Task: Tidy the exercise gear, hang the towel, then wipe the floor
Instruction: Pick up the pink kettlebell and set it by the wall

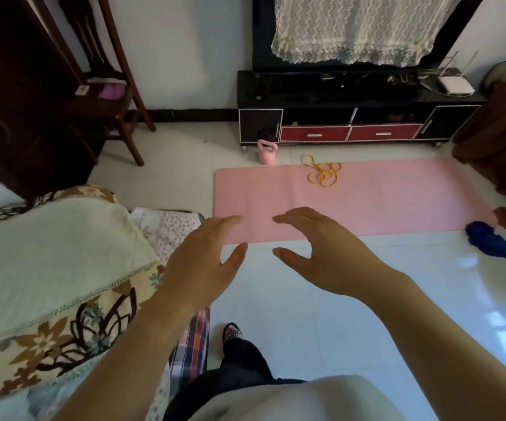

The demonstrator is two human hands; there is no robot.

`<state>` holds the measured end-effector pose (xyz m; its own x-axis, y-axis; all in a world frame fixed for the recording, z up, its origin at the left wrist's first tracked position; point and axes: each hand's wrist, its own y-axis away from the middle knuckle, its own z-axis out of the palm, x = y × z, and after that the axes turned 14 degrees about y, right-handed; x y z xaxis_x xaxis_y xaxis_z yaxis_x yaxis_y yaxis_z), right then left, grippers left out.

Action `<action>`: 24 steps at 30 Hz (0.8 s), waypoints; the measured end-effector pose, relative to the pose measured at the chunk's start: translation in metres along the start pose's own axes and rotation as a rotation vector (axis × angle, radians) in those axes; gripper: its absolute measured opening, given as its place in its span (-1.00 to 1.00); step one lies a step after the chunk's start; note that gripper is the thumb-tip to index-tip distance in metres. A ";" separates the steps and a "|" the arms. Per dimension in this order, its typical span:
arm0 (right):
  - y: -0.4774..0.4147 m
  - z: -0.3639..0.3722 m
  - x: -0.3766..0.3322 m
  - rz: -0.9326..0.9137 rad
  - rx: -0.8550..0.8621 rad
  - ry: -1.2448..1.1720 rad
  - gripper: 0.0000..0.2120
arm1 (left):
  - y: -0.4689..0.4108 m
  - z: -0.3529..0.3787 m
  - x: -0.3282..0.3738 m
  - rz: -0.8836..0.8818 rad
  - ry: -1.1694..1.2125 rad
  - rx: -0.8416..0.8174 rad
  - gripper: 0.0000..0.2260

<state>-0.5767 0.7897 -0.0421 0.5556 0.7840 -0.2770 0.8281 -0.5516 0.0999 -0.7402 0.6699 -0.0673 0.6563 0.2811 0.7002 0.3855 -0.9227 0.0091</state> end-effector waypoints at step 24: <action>-0.394 -0.060 0.132 0.029 0.039 -0.037 -0.53 | -0.396 -0.083 -0.091 -0.023 -0.063 -0.030 -0.59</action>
<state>-0.8251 1.1277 -0.0607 0.5759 0.7564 -0.3101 0.8076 -0.5854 0.0716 -1.0068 0.9879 -0.0750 0.6871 0.3176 0.6535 0.3823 -0.9228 0.0466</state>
